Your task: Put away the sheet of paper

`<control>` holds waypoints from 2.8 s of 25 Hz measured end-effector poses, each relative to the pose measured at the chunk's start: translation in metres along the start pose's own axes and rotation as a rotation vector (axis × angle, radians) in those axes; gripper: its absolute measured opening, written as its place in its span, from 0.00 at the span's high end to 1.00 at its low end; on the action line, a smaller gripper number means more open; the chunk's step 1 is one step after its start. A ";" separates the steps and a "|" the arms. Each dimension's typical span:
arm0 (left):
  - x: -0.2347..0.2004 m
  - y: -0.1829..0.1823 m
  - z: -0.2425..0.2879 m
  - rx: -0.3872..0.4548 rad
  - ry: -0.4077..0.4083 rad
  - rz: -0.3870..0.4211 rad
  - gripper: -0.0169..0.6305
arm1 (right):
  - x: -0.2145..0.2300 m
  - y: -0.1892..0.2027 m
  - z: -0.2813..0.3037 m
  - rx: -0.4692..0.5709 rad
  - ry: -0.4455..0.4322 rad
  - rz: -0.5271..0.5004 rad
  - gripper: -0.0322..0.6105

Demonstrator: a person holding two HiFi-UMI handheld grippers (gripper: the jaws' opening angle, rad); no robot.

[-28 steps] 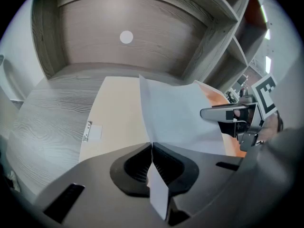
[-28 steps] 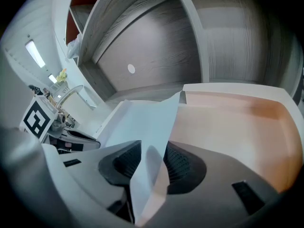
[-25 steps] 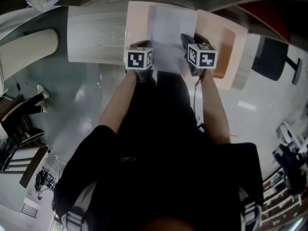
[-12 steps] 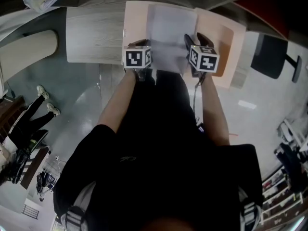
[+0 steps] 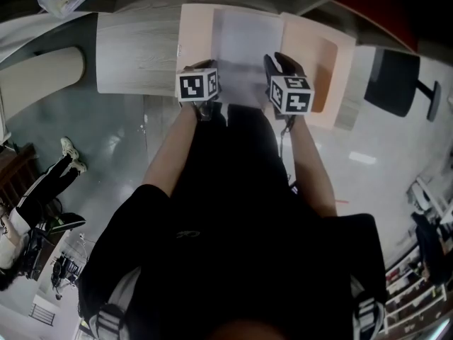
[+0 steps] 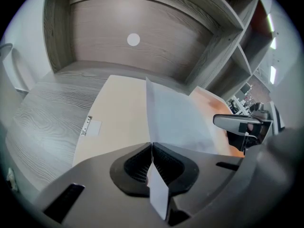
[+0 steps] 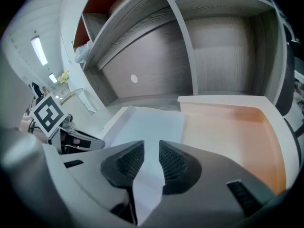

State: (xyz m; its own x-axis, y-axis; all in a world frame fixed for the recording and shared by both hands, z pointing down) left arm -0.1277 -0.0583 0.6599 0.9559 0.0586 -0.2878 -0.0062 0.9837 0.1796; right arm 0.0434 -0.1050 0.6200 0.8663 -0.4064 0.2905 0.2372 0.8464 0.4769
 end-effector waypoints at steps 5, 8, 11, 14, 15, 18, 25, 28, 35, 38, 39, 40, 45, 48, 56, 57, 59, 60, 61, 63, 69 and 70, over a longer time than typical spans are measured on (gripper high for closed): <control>0.006 0.002 0.000 0.008 -0.003 -0.011 0.89 | -0.018 0.001 -0.001 0.006 -0.061 -0.051 0.86; 0.009 0.003 0.000 0.009 -0.008 -0.012 0.89 | -0.027 0.000 -0.004 0.011 -0.087 -0.069 0.86; 0.012 0.003 0.000 0.011 -0.009 -0.014 0.89 | -0.033 0.001 -0.006 0.008 -0.106 -0.084 0.86; 0.014 0.002 0.001 0.013 -0.008 -0.017 0.89 | -0.034 0.005 -0.006 -0.002 -0.115 -0.089 0.86; 0.014 0.002 0.001 0.014 -0.008 -0.016 0.89 | -0.034 0.006 -0.006 -0.005 -0.117 -0.089 0.86; 0.015 0.002 0.001 0.013 -0.011 -0.011 0.89 | -0.032 0.007 -0.006 -0.008 -0.116 -0.085 0.86; 0.022 0.000 0.003 0.010 -0.003 0.004 0.89 | -0.028 0.009 -0.010 -0.001 -0.108 -0.076 0.86; 0.025 0.000 0.003 0.010 -0.002 0.013 0.89 | -0.026 0.011 -0.012 -0.003 -0.104 -0.072 0.86; 0.030 0.000 0.005 0.009 0.001 0.027 0.89 | -0.024 0.014 -0.015 0.004 -0.099 -0.062 0.86; 0.033 -0.001 0.006 0.009 0.005 0.030 0.89 | -0.021 0.015 -0.017 0.007 -0.093 -0.053 0.86; 0.034 -0.001 0.007 0.009 0.006 0.033 0.89 | -0.020 0.015 -0.018 0.008 -0.091 -0.049 0.86; 0.035 -0.002 0.007 0.008 0.007 0.037 0.89 | -0.019 0.016 -0.019 0.010 -0.089 -0.047 0.86; 0.041 -0.002 0.008 0.005 0.009 0.052 0.89 | -0.016 0.019 -0.021 0.012 -0.083 -0.037 0.86; 0.044 -0.003 0.010 0.005 0.011 0.057 0.89 | -0.013 0.019 -0.023 0.015 -0.080 -0.033 0.86; 0.049 -0.007 0.010 0.008 0.016 0.062 0.89 | -0.008 0.017 -0.027 0.025 -0.073 -0.030 0.86; 0.049 -0.007 0.009 0.009 0.014 0.062 0.89 | -0.008 0.016 -0.028 0.028 -0.073 -0.029 0.86; 0.050 -0.005 0.008 0.006 0.011 0.066 0.89 | -0.008 0.015 -0.030 0.035 -0.073 -0.026 0.86; 0.051 -0.004 0.008 0.003 0.011 0.071 0.89 | -0.008 0.015 -0.031 0.036 -0.072 -0.024 0.86; 0.053 -0.002 0.008 0.001 0.012 0.077 0.89 | -0.008 0.015 -0.031 0.037 -0.071 -0.022 0.86; 0.055 0.000 0.007 -0.005 0.018 0.088 0.89 | -0.008 0.014 -0.031 0.035 -0.067 -0.019 0.86; 0.055 0.000 0.007 -0.009 0.050 0.106 0.89 | -0.023 0.010 -0.027 0.023 -0.052 -0.022 0.86; 0.055 0.000 0.007 -0.011 0.058 0.108 0.89 | -0.026 0.008 -0.027 0.021 -0.048 -0.028 0.86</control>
State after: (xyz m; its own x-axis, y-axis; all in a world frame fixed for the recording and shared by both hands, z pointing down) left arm -0.0735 -0.0561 0.6505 0.9308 0.1739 -0.3215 -0.1119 0.9729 0.2022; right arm 0.0343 -0.0784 0.5943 0.8373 -0.4464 0.3156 0.2516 0.8273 0.5023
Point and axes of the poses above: the fingertips, and each gripper's own axes: z forward along the fingers, x to its right, y out of its underside, the point moved 1 cm from there along -z, backward along the fingers, and after that the axes turned 10 degrees about -x, right-handed, at the moved point
